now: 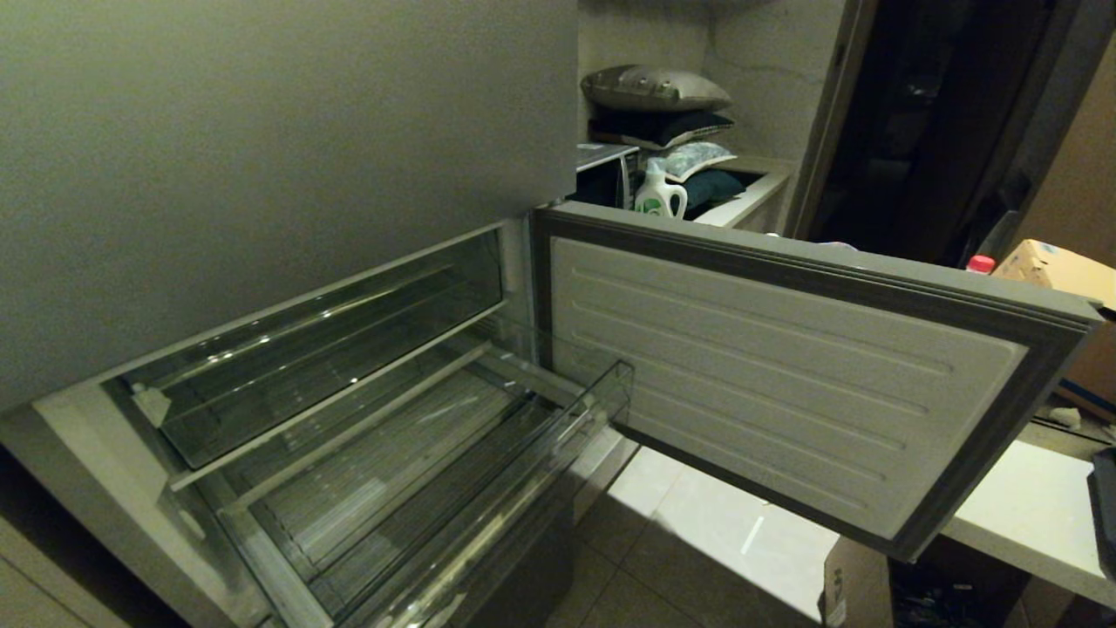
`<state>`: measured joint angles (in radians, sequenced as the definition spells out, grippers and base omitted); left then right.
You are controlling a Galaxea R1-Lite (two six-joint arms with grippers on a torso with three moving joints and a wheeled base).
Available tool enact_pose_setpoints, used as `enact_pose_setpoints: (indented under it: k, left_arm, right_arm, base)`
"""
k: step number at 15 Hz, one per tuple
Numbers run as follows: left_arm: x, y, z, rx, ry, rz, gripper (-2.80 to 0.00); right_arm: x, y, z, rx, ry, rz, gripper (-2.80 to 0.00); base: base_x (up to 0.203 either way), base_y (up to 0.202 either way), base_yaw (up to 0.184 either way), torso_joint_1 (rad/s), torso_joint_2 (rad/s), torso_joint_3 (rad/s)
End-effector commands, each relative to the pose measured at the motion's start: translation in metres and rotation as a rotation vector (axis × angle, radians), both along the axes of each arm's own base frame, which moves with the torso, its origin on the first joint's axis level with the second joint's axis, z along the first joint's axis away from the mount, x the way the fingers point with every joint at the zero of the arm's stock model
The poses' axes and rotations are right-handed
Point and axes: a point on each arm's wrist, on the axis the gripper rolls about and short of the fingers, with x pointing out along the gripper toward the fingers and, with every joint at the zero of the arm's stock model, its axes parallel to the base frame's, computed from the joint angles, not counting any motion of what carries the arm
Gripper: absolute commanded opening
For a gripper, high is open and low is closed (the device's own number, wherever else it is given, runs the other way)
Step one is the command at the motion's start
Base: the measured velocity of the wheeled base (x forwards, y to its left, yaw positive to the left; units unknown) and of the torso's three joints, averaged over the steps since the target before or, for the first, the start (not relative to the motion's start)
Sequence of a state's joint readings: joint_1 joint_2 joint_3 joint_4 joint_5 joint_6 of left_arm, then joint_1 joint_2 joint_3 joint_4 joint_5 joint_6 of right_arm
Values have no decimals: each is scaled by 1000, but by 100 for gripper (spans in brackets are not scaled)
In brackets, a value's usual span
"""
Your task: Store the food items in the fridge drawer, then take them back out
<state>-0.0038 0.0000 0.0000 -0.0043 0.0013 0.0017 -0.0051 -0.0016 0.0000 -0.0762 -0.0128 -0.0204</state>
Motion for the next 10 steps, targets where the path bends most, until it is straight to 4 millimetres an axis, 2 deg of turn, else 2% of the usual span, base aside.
enact_pose_setpoints:
  k: [1,4,6,8,10]
  left_arm:
    - [0,0,0,0,1,-1,-280]
    - [0,0,0,0,1,-1,-280]
    - [0,0,0,0,1,-1,-280]
    - [0,0,0,0,1,-1,-280]
    - [0,0,0,0,1,-1,-280]
  right_arm:
    - [-1,0,13,-13,-5,-2,-280]
    - [17,0,58,58,99,-39,-280]
    - [45,-4,82,162,202,-188,-280]
    - [66,-18,94,257,253,-399,-280]
    - [84,-41,99,342,278,-533,-280]
  base:
    - [0,0,0,0,0,0]
    - [0,0,0,0,0,0]
    - [0,0,0,0,0,0]
    - [0,0,0,0,0,0]
    - [0,0,0,0,0,0]
